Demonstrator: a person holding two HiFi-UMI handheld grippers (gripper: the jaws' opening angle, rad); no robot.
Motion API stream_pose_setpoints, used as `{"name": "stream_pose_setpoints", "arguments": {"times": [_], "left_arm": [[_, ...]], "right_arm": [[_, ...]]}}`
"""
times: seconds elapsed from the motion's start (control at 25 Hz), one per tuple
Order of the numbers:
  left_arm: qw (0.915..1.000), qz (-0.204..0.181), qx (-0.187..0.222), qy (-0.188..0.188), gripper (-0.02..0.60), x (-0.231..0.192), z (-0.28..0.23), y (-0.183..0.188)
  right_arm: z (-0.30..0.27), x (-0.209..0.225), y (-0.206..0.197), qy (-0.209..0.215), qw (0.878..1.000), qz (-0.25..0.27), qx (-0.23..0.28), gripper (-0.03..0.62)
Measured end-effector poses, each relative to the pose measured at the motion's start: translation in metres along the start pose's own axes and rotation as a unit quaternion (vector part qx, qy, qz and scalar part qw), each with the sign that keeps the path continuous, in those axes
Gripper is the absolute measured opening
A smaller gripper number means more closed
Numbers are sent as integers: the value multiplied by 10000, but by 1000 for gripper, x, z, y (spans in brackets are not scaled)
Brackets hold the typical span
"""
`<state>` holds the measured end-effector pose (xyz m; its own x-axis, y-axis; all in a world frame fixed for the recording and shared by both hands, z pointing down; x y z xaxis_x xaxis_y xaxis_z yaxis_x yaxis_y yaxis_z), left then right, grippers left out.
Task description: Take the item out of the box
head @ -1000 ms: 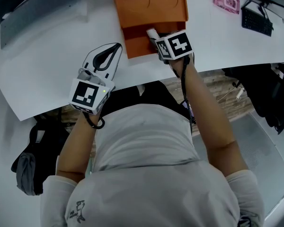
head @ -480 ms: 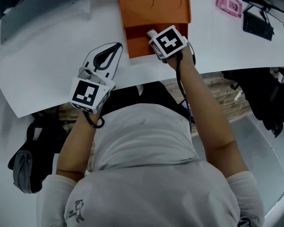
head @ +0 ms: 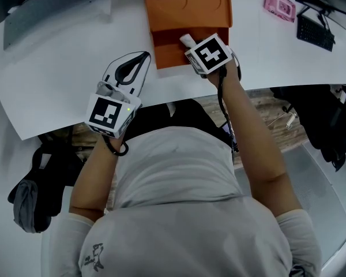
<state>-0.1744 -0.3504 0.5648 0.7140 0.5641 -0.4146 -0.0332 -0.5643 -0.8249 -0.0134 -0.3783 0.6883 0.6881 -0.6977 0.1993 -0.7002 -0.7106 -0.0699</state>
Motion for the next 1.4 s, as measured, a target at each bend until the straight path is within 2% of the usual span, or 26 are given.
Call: {"name": "stream_pose_setpoints", "arguments": {"times": [0.4,0.72,1.04,1.32,1.4], "left_arm": [[9996,-227,164,55,-2,41,6,12],[9973,-621,390,89,-2,82,24,43],[9903,-1080,769,414,-2,119,56,100],[9816,-1251,1394,367,-2,150,86,167],[9785,-1319,1544,358,-2,158,94,181]], "right_arm": [[54,-9,-9,64,9935,297,1093,126],[129,-18,-24,-219,9759,409,2133,126],[222,-27,-47,-437,9438,340,3257,126],[310,-30,-57,-694,8990,377,4308,126],[326,-27,-66,-798,8897,370,4480,126]]}}
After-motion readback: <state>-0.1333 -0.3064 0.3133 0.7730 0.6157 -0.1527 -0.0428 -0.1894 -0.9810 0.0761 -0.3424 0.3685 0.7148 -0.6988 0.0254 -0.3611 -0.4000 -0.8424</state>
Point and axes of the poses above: the fingertips, and each gripper's own axes: z backward along the fingers, x to its right, y out of its top, the point moved 4 cm from there along z, backward along the fingers, and after that the axes turned 2 degrees about z, right-handed, at the moved point
